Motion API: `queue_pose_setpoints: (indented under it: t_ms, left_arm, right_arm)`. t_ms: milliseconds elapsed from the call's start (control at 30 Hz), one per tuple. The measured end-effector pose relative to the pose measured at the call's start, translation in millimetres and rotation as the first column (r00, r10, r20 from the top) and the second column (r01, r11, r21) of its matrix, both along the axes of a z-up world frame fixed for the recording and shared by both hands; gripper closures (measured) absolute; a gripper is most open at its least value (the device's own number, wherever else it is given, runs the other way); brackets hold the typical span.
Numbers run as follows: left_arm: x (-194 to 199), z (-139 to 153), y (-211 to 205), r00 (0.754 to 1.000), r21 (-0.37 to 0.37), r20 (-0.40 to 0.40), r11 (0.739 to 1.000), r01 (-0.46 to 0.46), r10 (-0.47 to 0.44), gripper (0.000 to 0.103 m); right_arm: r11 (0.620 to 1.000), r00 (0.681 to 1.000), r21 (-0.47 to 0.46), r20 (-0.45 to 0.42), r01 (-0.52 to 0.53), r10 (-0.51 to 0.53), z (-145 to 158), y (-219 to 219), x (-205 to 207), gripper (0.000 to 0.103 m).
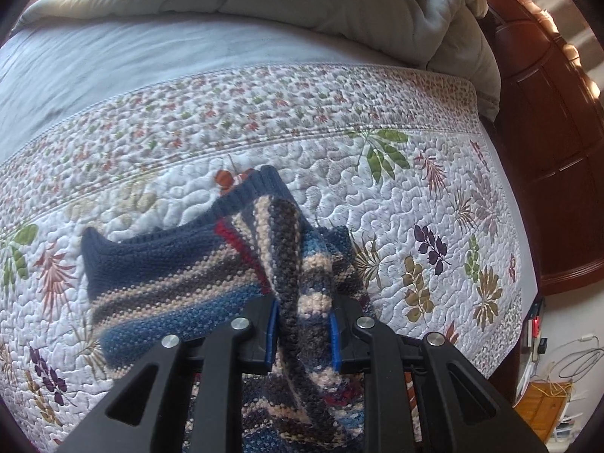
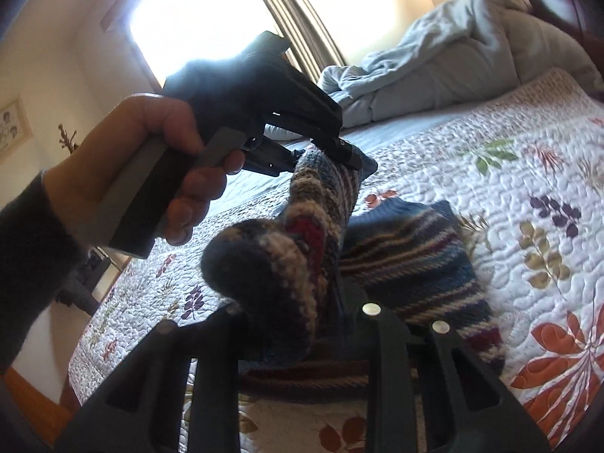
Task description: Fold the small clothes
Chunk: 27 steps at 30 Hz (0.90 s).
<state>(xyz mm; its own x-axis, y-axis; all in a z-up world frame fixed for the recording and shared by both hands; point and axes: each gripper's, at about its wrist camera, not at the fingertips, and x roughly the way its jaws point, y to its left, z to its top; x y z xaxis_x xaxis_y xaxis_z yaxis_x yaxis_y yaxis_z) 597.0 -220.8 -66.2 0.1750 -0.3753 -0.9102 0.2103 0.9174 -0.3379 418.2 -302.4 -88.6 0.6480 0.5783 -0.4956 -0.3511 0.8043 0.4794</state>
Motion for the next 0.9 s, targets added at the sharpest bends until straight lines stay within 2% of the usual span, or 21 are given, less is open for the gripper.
queue_pose_setpoints:
  t_ms: [300,567,633,700,733,767,800,833,867,900]
  left_arm:
    - [5.0,-27.8,-44.1,1.0,0.066,-0.016,0.997,0.026,-0.025,0.082]
    - [6.5,-54.7,-60.8,0.999,0.109,-0.026,0.994,0.026,-0.023,0.081]
    - [5.3,-57.2,-63.3,0.999,0.112,-0.022,0.993,0.027,-0.025,0.077]
    - [4.4,-54.9,-65.3,1.0,0.114,-0.011,0.993,0.03,-0.029,0.064]
    - [3.5,-51.1,-66.7,0.999,0.111,0.005,0.993,0.032,-0.033,0.057]
    - [2.5,-45.8,-67.3,0.999,0.108,0.025,0.994,0.036,-0.039,0.04]
    - [0.5,-38.0,-67.1,0.998,0.104,0.052,0.994,0.038,-0.044,0.031]
    - [-1.0,-30.6,-66.3,0.996,0.095,0.074,0.994,0.045,-0.052,0.03]
    - [-2.5,-24.2,-64.9,0.994,0.088,0.087,0.995,0.056,-0.063,0.03]
    - [-5.5,-15.9,-59.9,0.993,0.087,0.1,0.995,0.055,-0.064,0.03]
  right_arm:
    - [0.998,0.997,0.058,-0.069,0.037,-0.032,-24.2,-38.3,3.5,0.08]
    - [0.994,0.988,0.101,-0.154,0.042,-0.026,-45.3,-60.7,11.0,0.081]
    - [0.993,0.984,0.114,-0.179,0.04,-0.019,-51.3,-64.7,13.3,0.081]
    - [0.991,0.98,0.128,-0.201,0.037,-0.01,-55.8,-67.7,13.6,0.08]
    - [0.99,0.977,0.136,-0.213,0.04,-0.01,-58.6,-69.8,13.7,0.08]
    - [0.989,0.975,0.141,-0.222,0.041,-0.009,-60.2,-71.0,13.2,0.079]
    - [0.988,0.971,0.149,-0.238,0.04,-0.003,-63.2,-72.5,13.9,0.076]
    - [0.987,0.967,0.156,-0.255,0.041,0.0,-66.1,-74.1,14.9,0.075]
    - [0.985,0.96,0.164,-0.281,0.049,-0.001,-70.0,-76.7,15.8,0.069]
    - [0.985,0.956,0.165,-0.293,0.056,-0.006,-72.1,-79.0,15.3,0.056]
